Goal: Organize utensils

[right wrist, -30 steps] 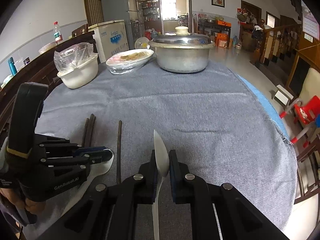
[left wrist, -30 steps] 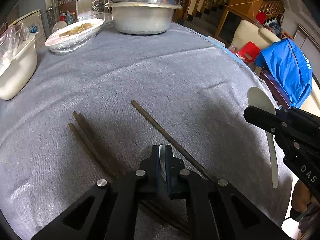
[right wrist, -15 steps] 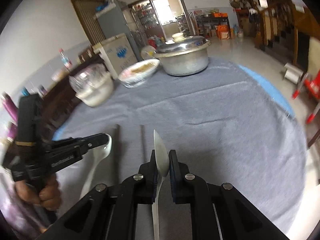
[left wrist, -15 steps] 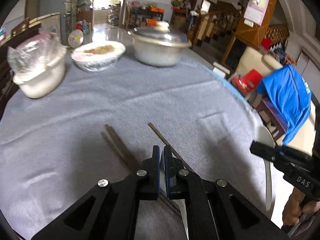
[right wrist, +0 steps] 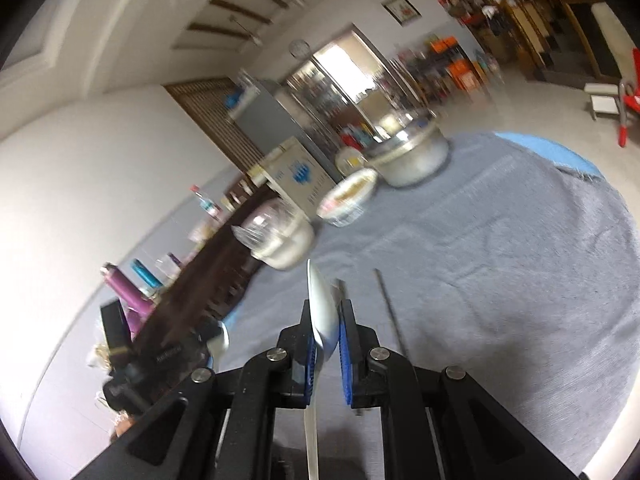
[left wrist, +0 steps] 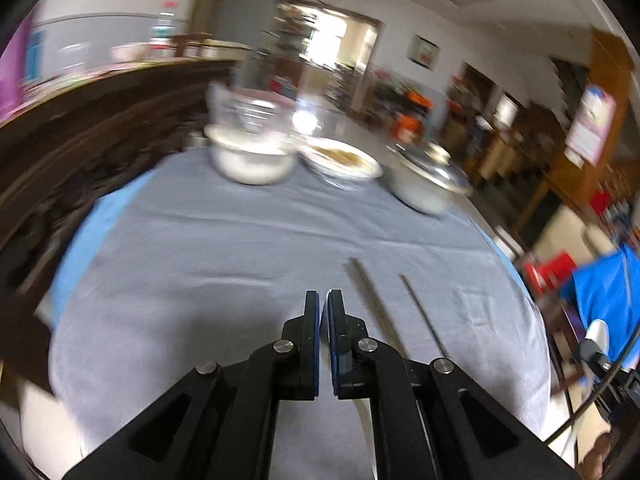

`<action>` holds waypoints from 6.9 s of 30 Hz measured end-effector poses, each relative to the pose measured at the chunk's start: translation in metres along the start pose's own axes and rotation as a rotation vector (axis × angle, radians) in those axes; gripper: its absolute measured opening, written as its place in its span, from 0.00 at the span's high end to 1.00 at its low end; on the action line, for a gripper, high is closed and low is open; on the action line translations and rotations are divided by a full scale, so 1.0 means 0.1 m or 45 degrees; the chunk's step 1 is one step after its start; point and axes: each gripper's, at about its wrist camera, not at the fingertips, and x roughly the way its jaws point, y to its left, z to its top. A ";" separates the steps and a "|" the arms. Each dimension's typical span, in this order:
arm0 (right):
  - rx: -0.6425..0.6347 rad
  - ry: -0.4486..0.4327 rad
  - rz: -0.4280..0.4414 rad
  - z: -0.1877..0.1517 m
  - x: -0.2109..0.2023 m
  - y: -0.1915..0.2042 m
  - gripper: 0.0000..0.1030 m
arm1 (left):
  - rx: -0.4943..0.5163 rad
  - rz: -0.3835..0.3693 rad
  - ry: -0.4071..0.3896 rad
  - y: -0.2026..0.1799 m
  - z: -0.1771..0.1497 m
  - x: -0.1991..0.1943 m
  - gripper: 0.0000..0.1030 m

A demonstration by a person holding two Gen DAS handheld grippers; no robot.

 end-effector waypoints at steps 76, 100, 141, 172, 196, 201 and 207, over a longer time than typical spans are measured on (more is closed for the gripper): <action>-0.053 -0.121 -0.161 -0.43 -0.36 0.10 0.69 | 0.487 -0.093 -0.445 -0.91 -1.28 -1.54 0.23; -0.079 0.053 -0.273 -0.39 -0.19 -0.08 0.66 | 0.156 0.242 0.032 0.25 -1.02 -0.78 0.22; -0.230 0.002 -0.375 -0.16 -1.06 0.46 0.58 | -0.003 0.333 -0.054 0.69 -0.61 -2.21 0.22; -0.129 0.160 -0.464 0.18 -0.56 0.33 0.56 | 0.079 0.300 0.090 0.87 -0.37 -1.74 0.22; -0.332 0.916 -0.531 0.37 2.90 -0.23 0.66 | 0.005 0.066 0.590 0.04 0.44 1.11 0.22; -0.388 0.913 -0.559 0.30 2.90 -0.32 0.90 | 0.029 0.006 0.649 -0.23 0.51 1.50 0.37; -0.291 0.889 -0.483 0.31 2.65 -0.54 0.93 | -0.045 -0.015 0.725 -0.39 0.49 1.95 0.45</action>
